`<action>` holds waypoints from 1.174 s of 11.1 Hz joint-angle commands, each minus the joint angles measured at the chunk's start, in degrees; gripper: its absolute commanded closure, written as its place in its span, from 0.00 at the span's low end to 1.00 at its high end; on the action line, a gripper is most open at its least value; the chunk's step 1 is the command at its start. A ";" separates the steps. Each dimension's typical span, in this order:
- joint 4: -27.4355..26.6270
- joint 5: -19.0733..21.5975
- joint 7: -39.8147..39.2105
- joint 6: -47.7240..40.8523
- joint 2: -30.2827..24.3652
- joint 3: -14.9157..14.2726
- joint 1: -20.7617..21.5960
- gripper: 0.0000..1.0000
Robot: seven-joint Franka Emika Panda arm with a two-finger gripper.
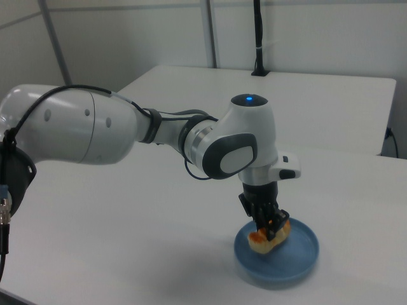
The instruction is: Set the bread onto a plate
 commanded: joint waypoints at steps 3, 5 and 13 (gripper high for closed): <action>-1.36 0.61 -0.65 1.58 -1.24 -0.22 -0.73 0.00; -1.27 0.96 -0.21 0.53 -4.39 0.04 -0.65 0.00; 8.93 1.75 7.85 -30.76 -22.05 0.14 13.38 0.00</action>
